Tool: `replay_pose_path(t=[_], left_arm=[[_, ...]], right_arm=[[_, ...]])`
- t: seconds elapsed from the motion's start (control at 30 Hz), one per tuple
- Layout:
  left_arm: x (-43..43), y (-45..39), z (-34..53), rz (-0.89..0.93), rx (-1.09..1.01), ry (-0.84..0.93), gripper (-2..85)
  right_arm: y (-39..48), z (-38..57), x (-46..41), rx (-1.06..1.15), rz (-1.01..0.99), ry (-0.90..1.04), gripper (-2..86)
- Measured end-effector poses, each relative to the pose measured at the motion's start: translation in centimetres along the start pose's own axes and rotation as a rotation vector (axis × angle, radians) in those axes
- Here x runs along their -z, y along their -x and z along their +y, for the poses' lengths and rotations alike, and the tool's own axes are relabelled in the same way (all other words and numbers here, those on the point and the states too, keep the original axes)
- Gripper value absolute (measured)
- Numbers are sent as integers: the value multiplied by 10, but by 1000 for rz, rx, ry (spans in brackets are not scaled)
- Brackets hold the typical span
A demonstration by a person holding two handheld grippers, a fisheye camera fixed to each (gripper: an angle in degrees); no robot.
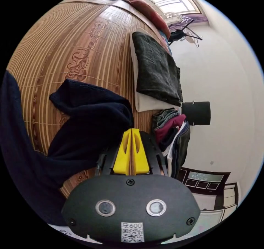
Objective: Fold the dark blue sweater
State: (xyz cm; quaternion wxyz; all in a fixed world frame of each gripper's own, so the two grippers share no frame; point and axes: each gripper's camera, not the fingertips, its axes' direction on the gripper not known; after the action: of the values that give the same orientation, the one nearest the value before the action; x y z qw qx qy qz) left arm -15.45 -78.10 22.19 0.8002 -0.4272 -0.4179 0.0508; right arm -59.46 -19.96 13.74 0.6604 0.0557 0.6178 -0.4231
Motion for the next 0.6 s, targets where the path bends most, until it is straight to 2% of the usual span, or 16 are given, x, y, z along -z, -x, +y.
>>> replay_pose_path(t=[0.03,0.1,0.17,0.2,0.27,0.3,0.33,0.37,0.43,0.5,0.57,0.6], left_arm=[[-31,7,1,4,-48,161,1],[-51,25,8,-125,45,162,2],[-48,42,26,-146,133,19,2],[-41,54,40,-152,222,-77,2],[-19,55,62,-119,259,-288,3],[1,46,76,-8,188,-484,4],[12,40,83,63,137,-586,4],[30,28,96,233,46,-772,5],[54,0,105,589,-210,-1012,7],[61,-22,96,814,-350,-1050,7],[59,-43,78,940,-415,-1015,8],[53,-50,70,945,-378,-1022,9]], right_arm=[[-12,2,3,-39,-61,-30,-8],[-25,7,18,-68,-121,-124,-8],[-38,24,51,-98,-188,-362,-8],[-40,28,60,-95,-217,-420,-8],[-38,44,89,72,-461,-664,-9],[-35,46,93,145,-542,-708,-9],[-25,44,100,294,-702,-766,-9],[-10,36,101,469,-851,-770,-9],[25,17,93,734,-976,-673,-9],[59,-5,73,841,-937,-555,-9],[85,-30,42,806,-810,-460,-9],[83,-35,37,787,-844,-474,-9]])
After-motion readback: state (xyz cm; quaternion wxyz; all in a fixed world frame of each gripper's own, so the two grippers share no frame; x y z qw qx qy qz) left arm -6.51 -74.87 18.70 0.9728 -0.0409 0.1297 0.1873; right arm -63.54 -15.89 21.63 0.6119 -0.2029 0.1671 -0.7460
